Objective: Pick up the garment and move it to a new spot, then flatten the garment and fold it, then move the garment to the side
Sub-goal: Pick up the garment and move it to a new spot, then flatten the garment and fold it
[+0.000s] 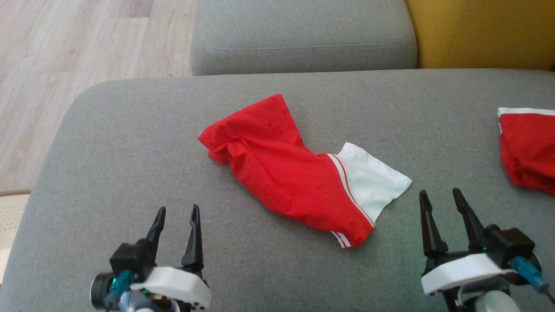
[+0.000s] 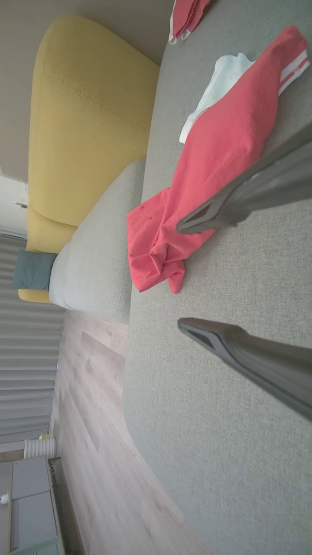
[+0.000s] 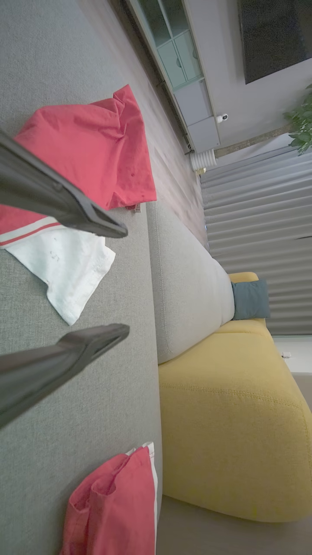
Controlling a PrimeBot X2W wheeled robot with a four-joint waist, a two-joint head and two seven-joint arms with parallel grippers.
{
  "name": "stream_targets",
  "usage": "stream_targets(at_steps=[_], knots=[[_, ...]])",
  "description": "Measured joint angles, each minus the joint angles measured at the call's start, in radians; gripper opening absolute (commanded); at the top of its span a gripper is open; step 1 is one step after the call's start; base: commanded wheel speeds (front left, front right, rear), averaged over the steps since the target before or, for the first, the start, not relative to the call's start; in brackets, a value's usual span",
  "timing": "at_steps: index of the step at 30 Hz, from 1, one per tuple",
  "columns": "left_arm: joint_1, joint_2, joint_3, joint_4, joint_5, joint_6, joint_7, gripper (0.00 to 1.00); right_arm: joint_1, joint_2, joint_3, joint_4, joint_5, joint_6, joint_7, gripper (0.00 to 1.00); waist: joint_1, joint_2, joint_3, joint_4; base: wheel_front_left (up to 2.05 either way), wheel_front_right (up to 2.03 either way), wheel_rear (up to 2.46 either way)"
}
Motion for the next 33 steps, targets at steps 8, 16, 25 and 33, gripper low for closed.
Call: stream_targets(at_steps=[8, 16, 25, 33], knots=[[0.018, -0.012, 0.010, -0.018, 0.014, -0.001, 0.000, 1.00, 0.000, 0.000, 0.002, 0.005, 0.000, 0.000, 0.000, 1.00, 0.0000, 0.0000, 0.001, -0.003, 0.00, 0.00, 0.00], [0.018, -0.013, 0.013, -0.018, 0.030, -0.003, 0.000, 1.00, 0.000, 0.000, 0.002, 0.007, 0.000, 0.000, 0.000, 1.00, 0.0000, 0.0000, 0.003, -0.004, 0.00, 0.00, 0.00], [0.018, -0.017, 0.014, -0.018, 0.031, -0.011, 0.000, 1.00, 0.000, 0.000, -0.007, 0.016, -0.001, 0.000, -0.003, 1.00, 0.0000, 0.0000, 0.009, 0.004, 0.00, 0.00, 0.00], [0.018, -0.024, 0.013, -0.021, 0.042, -0.012, 0.000, 1.00, -0.071, 0.000, -0.081, 0.132, -0.080, 0.000, 0.038, 1.00, 0.0000, 0.0000, 0.042, 0.033, 0.00, 0.00, 0.00]])
